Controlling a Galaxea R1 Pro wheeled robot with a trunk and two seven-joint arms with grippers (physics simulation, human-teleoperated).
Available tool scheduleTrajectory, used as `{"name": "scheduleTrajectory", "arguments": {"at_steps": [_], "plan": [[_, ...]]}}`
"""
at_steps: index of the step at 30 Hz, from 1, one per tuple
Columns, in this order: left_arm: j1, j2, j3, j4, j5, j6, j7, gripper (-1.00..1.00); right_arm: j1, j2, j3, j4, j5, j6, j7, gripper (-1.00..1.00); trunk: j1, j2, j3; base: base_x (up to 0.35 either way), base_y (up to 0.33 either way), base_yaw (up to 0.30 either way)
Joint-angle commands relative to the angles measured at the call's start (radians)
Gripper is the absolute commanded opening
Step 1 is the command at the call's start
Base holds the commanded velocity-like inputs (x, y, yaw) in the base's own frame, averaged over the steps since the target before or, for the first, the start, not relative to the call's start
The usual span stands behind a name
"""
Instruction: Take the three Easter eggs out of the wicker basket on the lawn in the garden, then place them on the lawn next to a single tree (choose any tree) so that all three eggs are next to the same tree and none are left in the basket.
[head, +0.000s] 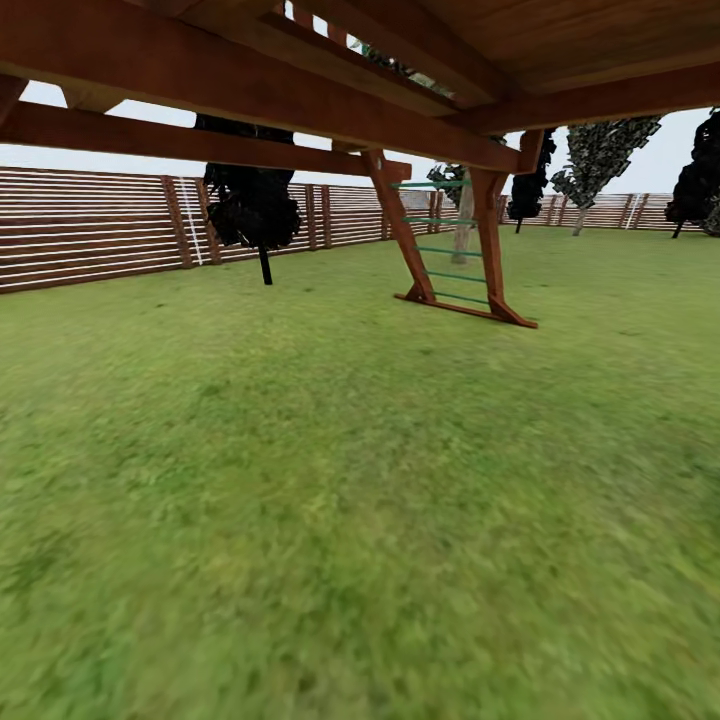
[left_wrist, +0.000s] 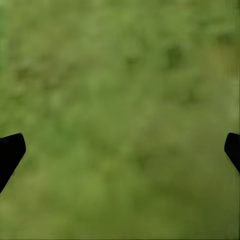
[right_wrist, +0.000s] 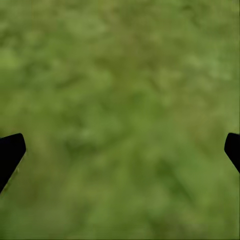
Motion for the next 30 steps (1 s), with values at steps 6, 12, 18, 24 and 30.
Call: {"name": "scheduleTrajectory", "arguments": {"at_steps": [6, 12, 18, 24, 30], "plan": [[-0.001, -0.001, 0.005, 0.001, -0.001, -0.004, -0.002, 1.00, 0.000, 0.000, 0.008, 0.001, -0.007, -0.003, -0.004, 1.00, 0.000, 0.000, -0.001, 0.322, 0.115, 0.000], [0.000, -0.001, 0.006, 0.001, -0.001, -0.004, -0.002, 1.00, 0.000, -0.001, 0.008, 0.002, -0.007, -0.003, -0.004, 1.00, 0.000, 0.000, -0.001, 0.322, 0.115, -0.125], [-0.001, -0.001, 0.005, 0.001, -0.001, -0.004, -0.002, 1.00, 0.000, -0.001, 0.008, 0.002, -0.007, -0.003, -0.004, 1.00, 0.000, 0.000, -0.001, 0.322, 0.115, -0.224], [0.000, -0.001, 0.006, 0.001, -0.001, -0.004, -0.002, 1.00, 0.000, -0.001, 0.008, 0.001, -0.007, -0.003, -0.004, 1.00, 0.000, 0.000, -0.001, 0.322, 0.115, -0.241], [-0.001, -0.001, 0.006, 0.001, -0.001, -0.004, -0.002, 1.00, 0.000, -0.001, 0.008, 0.002, -0.007, -0.003, -0.004, 1.00, 0.000, 0.000, -0.001, 0.322, 0.115, -0.246]]}}
